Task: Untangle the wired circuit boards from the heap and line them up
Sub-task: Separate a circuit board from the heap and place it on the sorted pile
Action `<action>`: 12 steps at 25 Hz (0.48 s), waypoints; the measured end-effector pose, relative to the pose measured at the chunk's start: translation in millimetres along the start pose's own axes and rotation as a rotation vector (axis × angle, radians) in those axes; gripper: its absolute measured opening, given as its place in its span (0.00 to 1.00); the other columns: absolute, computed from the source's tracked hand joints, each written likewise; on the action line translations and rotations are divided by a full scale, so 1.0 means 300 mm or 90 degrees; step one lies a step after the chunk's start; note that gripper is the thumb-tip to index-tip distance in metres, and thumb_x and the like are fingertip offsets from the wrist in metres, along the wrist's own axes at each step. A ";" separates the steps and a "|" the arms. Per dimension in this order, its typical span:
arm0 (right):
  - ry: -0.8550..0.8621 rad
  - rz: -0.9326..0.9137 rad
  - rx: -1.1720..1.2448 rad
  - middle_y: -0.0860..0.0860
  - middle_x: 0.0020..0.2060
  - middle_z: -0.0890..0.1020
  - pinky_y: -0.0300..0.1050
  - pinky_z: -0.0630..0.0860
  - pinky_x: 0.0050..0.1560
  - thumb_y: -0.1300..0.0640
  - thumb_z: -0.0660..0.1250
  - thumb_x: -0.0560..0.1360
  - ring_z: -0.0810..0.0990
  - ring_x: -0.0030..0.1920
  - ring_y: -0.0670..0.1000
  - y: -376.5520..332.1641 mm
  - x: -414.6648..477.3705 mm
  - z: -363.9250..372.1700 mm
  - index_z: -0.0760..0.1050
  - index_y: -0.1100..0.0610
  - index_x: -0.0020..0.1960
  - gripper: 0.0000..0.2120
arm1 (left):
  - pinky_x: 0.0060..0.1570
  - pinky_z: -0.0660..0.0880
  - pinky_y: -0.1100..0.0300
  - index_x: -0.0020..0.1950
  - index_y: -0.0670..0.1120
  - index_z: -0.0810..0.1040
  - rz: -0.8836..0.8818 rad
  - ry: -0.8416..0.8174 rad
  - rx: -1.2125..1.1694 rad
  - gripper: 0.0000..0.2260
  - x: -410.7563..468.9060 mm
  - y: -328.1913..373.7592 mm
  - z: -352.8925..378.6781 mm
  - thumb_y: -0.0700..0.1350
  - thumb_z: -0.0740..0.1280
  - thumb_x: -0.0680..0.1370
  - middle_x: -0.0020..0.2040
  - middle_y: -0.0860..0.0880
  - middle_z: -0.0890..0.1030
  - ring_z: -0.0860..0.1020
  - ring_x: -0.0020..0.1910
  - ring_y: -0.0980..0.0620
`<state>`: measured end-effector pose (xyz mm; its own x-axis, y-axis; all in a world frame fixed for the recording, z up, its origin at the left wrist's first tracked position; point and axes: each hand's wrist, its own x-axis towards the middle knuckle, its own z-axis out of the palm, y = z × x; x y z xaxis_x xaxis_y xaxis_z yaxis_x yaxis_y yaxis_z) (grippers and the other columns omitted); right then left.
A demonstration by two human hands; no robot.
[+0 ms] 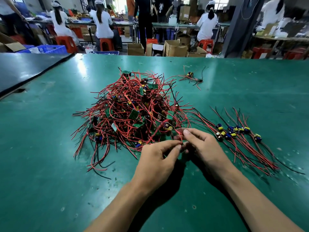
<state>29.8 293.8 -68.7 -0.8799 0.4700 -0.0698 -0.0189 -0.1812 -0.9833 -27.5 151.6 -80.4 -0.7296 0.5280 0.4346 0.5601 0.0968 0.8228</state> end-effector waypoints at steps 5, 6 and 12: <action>-0.072 0.032 0.050 0.58 0.47 0.86 0.38 0.78 0.36 0.46 0.75 0.68 0.80 0.37 0.48 -0.016 0.000 -0.030 0.85 0.52 0.51 0.15 | 0.32 0.60 0.82 0.53 0.47 0.86 0.123 -0.070 0.064 0.08 -0.014 0.009 0.002 0.41 0.71 0.76 0.45 0.68 0.76 0.74 0.29 0.73; -0.087 0.022 0.045 0.57 0.46 0.86 0.37 0.79 0.37 0.46 0.77 0.67 0.80 0.37 0.47 -0.015 0.002 -0.035 0.85 0.51 0.51 0.15 | 0.31 0.59 0.82 0.53 0.46 0.86 0.124 -0.080 0.066 0.08 -0.013 0.008 0.002 0.41 0.71 0.76 0.44 0.68 0.75 0.73 0.28 0.73; -0.065 0.039 0.115 0.52 0.38 0.84 0.35 0.77 0.34 0.55 0.76 0.64 0.80 0.33 0.45 -0.015 0.007 -0.057 0.86 0.52 0.45 0.09 | 0.27 0.66 0.71 0.57 0.52 0.80 0.095 -0.040 0.018 0.12 -0.008 0.007 0.004 0.46 0.72 0.75 0.40 0.57 0.82 0.71 0.24 0.62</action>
<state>36.2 310.4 -67.3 -0.9254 0.3651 -0.1020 -0.0405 -0.3628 -0.9310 -24.1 151.6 -80.1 -0.6119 0.5894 0.5274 0.6720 0.0357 0.7397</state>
